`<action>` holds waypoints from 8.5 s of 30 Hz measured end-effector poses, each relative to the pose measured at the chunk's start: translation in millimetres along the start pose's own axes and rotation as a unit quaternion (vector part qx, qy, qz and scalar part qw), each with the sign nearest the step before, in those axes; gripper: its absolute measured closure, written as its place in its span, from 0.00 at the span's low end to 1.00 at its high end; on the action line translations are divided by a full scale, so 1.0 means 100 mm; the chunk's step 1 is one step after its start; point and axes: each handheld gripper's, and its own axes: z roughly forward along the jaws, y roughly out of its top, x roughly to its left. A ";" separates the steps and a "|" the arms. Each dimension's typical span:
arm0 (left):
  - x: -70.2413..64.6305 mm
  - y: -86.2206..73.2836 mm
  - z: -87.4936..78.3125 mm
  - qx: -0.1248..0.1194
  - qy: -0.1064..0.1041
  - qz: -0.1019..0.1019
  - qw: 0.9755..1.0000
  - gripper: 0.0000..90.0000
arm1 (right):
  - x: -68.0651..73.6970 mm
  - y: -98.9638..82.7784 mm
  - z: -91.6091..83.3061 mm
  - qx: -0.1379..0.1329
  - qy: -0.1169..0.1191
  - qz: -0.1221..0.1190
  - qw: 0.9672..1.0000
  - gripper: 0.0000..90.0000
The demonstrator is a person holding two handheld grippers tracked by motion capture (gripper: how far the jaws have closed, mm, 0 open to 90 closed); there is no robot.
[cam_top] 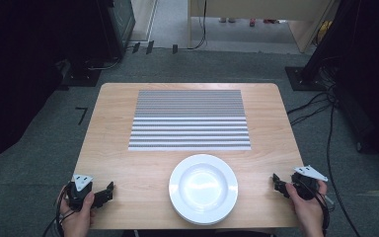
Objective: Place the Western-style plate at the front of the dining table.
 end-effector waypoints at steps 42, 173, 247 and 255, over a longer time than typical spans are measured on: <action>-1.21 0.65 0.12 -0.042 -0.080 0.034 0.995 0.10 | 0.01 0.03 0.04 0.004 -0.005 0.004 1.000 0.10; -1.73 0.34 0.02 -0.006 -0.279 0.058 0.959 0.50 | 1.15 0.15 -0.31 0.012 0.273 0.145 0.951 0.91; -1.82 0.28 0.05 -0.010 -0.244 0.029 0.969 0.48 | 1.33 0.05 -0.19 -0.062 0.337 0.213 0.915 0.90; -1.80 0.29 -0.02 -0.046 -0.231 0.032 0.971 0.52 | 1.34 0.03 -0.17 -0.096 0.350 0.193 0.912 0.90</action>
